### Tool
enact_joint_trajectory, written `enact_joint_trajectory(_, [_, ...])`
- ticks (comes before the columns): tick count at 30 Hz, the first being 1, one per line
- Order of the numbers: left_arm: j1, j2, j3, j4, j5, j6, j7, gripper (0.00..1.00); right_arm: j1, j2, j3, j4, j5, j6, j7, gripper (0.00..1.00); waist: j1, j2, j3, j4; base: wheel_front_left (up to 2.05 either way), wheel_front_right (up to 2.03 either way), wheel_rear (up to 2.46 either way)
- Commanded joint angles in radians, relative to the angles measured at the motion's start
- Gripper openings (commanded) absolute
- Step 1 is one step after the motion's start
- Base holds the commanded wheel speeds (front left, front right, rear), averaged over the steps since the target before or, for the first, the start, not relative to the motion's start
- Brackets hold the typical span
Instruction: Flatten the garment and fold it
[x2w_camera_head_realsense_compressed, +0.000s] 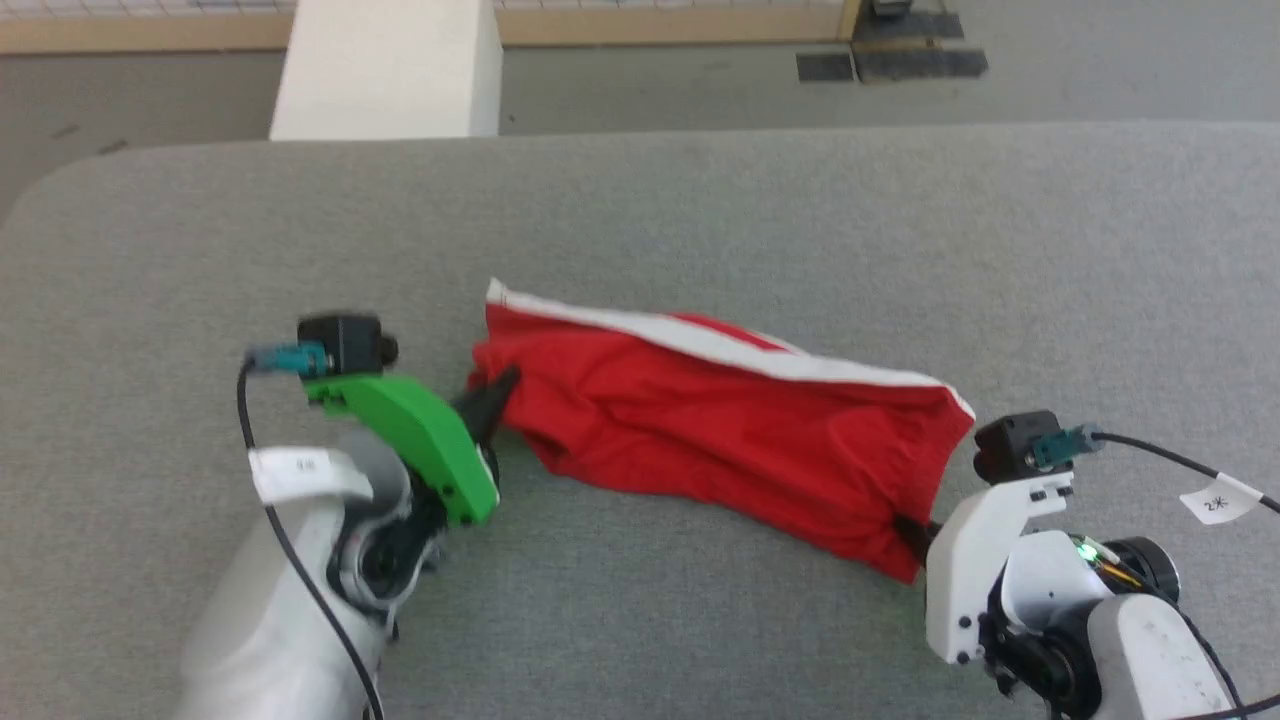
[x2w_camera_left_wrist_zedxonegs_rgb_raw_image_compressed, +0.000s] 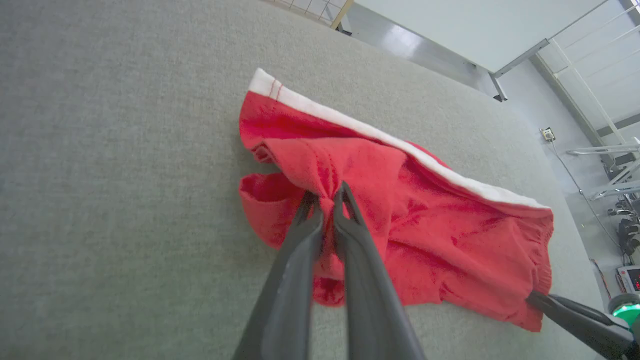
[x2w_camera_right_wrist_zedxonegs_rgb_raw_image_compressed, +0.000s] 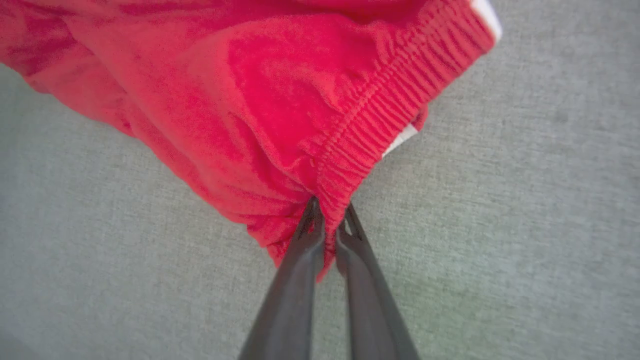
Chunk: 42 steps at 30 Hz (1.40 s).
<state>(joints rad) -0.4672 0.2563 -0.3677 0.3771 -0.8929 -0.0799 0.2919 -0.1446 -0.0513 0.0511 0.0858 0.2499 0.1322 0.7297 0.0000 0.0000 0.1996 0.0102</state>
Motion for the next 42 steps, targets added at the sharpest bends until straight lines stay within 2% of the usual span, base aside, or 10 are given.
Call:
enact_joint_trajectory(1, [0.046,0.011,0.003,-0.029,-0.008,0.016,0.005,0.0,0.019,-0.007,-0.002,-0.013,0.001,-0.002,0.016,0.0,0.0,0.0,-0.062,0.046,0.0,0.0,0.0])
enact_joint_trajectory(14, [0.426,0.053,0.051,-0.341,-0.073,0.215,0.053,0.0,0.118,-0.121,-0.026,-0.069,0.079,-0.002,0.183,0.0,0.0,0.0,-0.123,0.105,0.0,0.0,0.0])
enact_joint_trajectory(23, [0.493,0.067,0.02,-0.353,-0.084,0.269,0.128,0.0,0.141,-0.151,-0.036,-0.042,0.091,-0.002,0.262,0.0,0.0,0.0,-0.123,0.111,0.0,0.0,0.0])
enact_joint_trajectory(24, [0.493,0.062,0.021,-0.348,-0.088,0.272,0.128,0.09,0.144,-0.148,-0.032,-0.038,0.095,-0.002,0.267,0.0,0.0,0.0,-0.122,0.11,0.0,0.0,0.0])
enact_joint_trajectory(25, [0.493,0.057,0.022,-0.341,-0.092,0.275,0.128,1.0,0.147,-0.144,-0.03,-0.036,0.098,-0.002,0.267,0.0,0.0,0.0,-0.121,0.108,0.0,0.0,0.0])
enact_joint_trajectory(26, [0.492,0.056,0.022,-0.338,-0.092,0.277,0.127,1.0,0.148,-0.141,-0.029,-0.037,0.098,-0.002,0.263,0.0,0.0,0.0,-0.12,0.107,0.0,0.0,0.0])
enact_joint_trajectory(28, [0.49,0.053,0.027,-0.334,-0.096,0.282,0.126,1.0,0.153,-0.135,-0.027,-0.039,0.098,-0.002,0.254,0.47,0.0,0.0,-0.12,0.105,0.0,0.0,0.0])
enact_joint_trajectory(29, [0.49,0.056,0.03,-0.336,-0.096,0.285,0.128,1.0,0.156,-0.135,-0.028,-0.043,0.096,-0.002,0.246,1.0,0.0,0.0,-0.121,0.104,0.0,0.0,0.0])
enact_joint_trajectory(36, [0.479,0.116,0.111,-0.404,-0.064,0.322,0.069,1.0,0.187,-0.135,-0.058,-0.136,0.113,-0.002,0.233,1.0,0.0,0.0,-0.125,0.102,0.0,0.0,0.0])
enact_joint_trajectory(42, [0.436,0.146,0.181,-0.465,0.09,0.283,-0.219,1.0,0.164,-0.104,-0.109,-0.214,0.046,-0.002,0.172,1.0,0.0,0.0,-0.113,0.097,0.0,0.0,0.0])
